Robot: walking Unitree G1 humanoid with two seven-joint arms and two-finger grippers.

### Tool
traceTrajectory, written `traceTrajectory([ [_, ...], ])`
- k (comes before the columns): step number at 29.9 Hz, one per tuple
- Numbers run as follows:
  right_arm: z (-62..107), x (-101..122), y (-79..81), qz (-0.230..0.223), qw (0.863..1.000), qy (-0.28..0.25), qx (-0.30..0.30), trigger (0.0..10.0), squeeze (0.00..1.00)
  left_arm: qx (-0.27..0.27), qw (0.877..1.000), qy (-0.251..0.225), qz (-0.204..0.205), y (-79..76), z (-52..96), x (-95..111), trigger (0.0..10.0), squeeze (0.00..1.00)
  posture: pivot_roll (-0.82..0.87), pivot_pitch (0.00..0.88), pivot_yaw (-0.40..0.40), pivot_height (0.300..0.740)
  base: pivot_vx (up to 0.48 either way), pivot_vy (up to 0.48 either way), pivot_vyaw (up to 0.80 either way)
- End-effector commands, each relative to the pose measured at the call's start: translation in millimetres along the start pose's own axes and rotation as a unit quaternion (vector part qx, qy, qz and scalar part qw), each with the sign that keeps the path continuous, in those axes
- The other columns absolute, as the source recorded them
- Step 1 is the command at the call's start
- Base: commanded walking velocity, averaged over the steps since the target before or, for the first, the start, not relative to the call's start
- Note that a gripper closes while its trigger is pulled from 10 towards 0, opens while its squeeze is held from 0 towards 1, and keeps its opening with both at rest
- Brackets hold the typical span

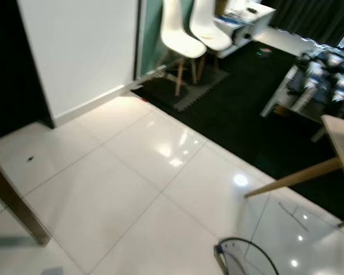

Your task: Picking trash to rubbish bin

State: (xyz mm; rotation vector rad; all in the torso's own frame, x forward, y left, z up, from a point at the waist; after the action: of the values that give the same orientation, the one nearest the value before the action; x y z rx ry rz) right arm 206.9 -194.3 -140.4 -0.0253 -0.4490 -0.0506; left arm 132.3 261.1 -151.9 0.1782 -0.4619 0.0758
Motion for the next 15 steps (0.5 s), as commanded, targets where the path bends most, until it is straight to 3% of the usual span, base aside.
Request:
traceTrajectory([
  [1,0.1,-9.6,0.6,-0.002,1.000,0.013,0.000,10.0,0.00,-0.004,1.000,0.018,-0.002,-2.1,2.0,-13.4,10.0,0.00,0.25,0.082,-0.104,0.740,0.000,0.000,-0.80],
  [15,0.0,-10.1,0.4,-0.007,1.000,0.014,-0.002,10.0,0.00,0.000,1.000,0.023,-0.002,0.5,2.8,-16.9,10.0,0.00,0.25,0.088,-0.102,0.740,0.000,0.000,-0.80],
])
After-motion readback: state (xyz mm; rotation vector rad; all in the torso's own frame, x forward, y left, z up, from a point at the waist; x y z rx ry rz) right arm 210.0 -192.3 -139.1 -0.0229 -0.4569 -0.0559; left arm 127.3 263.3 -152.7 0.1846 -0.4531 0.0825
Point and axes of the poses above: a point about 5 cm out from each wrist's last joint towards the gripper, its own z axis pointing back from the gripper into the wrist, its own x axis along the axis of the wrist's last joint, y = z × x, the point moved 6 cm from there along -z, pointing out of the wrist towards the gripper, and after that the axes turned 10 degrees about -z, right-handed, at the moved point
